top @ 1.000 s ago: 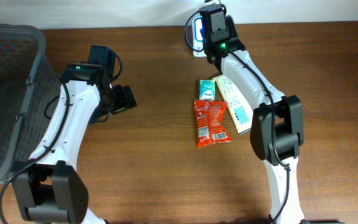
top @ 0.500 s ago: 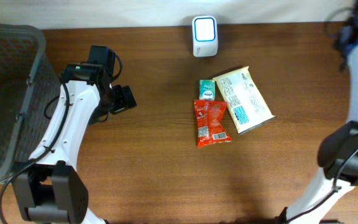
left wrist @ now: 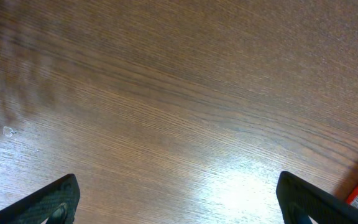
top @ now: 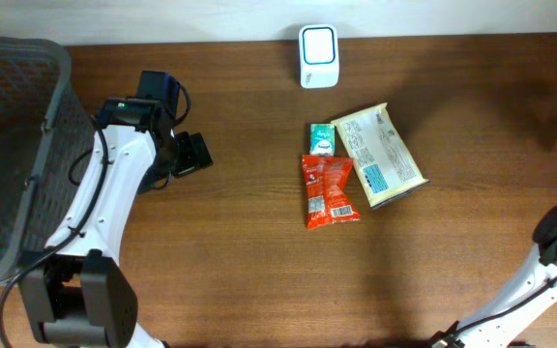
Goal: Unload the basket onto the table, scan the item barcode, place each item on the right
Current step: 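Move the orange tissue pack to the right table edge and release, then reach the right gripper to the green tissue pack and grasp it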
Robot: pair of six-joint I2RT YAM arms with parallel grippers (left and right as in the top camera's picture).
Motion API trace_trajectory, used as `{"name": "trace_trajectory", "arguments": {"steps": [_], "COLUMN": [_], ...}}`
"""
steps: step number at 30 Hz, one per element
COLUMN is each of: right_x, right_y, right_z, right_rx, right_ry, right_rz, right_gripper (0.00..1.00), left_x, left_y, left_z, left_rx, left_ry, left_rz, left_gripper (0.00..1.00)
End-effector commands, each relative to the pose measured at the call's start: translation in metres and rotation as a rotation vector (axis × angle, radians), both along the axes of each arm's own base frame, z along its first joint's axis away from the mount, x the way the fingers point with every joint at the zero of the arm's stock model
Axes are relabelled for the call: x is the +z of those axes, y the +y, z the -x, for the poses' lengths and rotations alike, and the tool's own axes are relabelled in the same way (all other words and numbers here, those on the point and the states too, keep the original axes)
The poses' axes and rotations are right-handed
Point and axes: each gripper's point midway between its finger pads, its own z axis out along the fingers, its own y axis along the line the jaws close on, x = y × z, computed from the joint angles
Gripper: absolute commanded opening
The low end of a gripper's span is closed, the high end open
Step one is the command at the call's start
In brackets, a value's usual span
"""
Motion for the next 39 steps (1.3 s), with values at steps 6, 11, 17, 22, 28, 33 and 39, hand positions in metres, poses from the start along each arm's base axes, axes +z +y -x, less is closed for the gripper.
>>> {"name": "trace_trajectory", "arguments": {"steps": [6, 11, 17, 22, 28, 33, 39], "right_x": [0.015, 0.113, 0.185, 0.140, 0.077, 0.036, -0.012], "right_y": [-0.014, 0.039, 0.197, 0.297, 0.409, 0.490, 0.530], "right_z": [0.022, -0.015, -0.043, -0.046, -0.070, -0.095, -0.098], "right_rx": [-0.051, 0.123, 0.551, 0.794, 1.001, 1.078, 1.043], "right_ry": [-0.027, -0.356, -0.662, -0.369, -0.083, -0.025, 0.113], "right_rz": [-0.026, -0.187, -0.729, -0.777, -0.623, -0.506, -0.186], "right_gripper": [0.99, 0.99, 0.99, 0.99, 0.99, 0.90, 0.59], "left_x": [-0.004, -0.004, -0.004, -0.004, -0.004, -0.004, -0.004], "left_y": [0.003, 0.003, 0.003, 0.003, 0.003, 0.003, 0.003], "left_z": [0.001, 0.001, 0.001, 0.001, 0.001, 0.001, 0.001], "left_rx": [0.005, 0.005, 0.005, 0.005, 0.005, 0.005, 0.005], "left_ry": [0.011, 0.011, 0.011, 0.011, 0.011, 0.011, 0.011], "left_rz": [-0.015, -0.015, -0.015, -0.015, -0.015, -0.015, -0.015], "left_gripper": [0.99, 0.99, 0.99, 0.99, 0.99, 0.99, 0.99]}}
